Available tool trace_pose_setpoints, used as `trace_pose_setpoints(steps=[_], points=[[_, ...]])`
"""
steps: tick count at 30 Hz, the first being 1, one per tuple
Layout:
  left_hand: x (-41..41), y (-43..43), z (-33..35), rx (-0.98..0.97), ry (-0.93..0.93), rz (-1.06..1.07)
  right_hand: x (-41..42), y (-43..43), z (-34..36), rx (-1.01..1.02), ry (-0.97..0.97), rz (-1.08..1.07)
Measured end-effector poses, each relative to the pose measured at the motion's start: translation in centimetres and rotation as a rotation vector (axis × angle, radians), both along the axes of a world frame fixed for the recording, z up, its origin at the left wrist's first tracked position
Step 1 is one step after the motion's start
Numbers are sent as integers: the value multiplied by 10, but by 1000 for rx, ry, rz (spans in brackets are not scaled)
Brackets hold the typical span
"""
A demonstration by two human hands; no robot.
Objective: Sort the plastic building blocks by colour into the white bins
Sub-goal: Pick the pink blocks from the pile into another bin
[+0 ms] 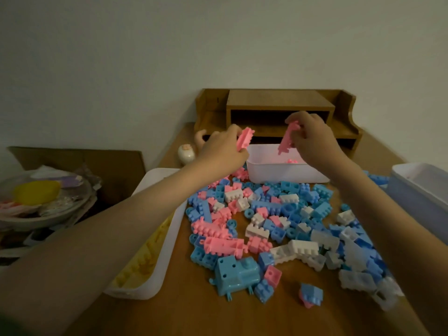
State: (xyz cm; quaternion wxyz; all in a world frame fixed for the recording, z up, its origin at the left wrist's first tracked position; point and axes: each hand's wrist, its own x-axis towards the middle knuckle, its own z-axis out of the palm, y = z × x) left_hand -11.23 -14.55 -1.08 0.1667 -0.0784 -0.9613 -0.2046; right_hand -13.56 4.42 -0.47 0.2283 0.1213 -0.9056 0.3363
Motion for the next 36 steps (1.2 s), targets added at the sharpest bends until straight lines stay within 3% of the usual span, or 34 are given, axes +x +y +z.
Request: trace_pose_setpoints(steps=[2, 4, 7, 9, 12, 15, 19, 24, 28, 30, 36], points=[[-9, 12, -4, -1, 25, -41, -9, 5, -8, -51, 9, -71], [-18, 24, -7, -22, 26, -51, -16, 9, -18, -36, -103, -100], [-28, 37, -17, -187, -83, -48, -20, 11, -31, 333, -409, -31], [-31, 40, -25, -263, -225, -54, -18, 10, -38, 471, -462, 8], [-32, 32, -26, -247, -217, 56, -17, 10, -41, 376, -317, 17], [-33, 9, -15, -422, -178, 301, -11, -2, -35, 470, -69, 34], [-36, -14, -18, -578, -431, 325, 2, -44, -31, 656, 108, 192], [-47, -24, -46, -507, -500, 168, -1, -83, -47, 952, 110, 125], [-52, -26, -53, -506, -479, 227, -5, -100, -57, 1177, 1, 35], [-52, -27, -55, -502, -445, 236, -6, -103, -59, 1176, -46, 18], [-44, -23, -51, -582, -388, 307, -6, -99, -55, 990, 56, 33]])
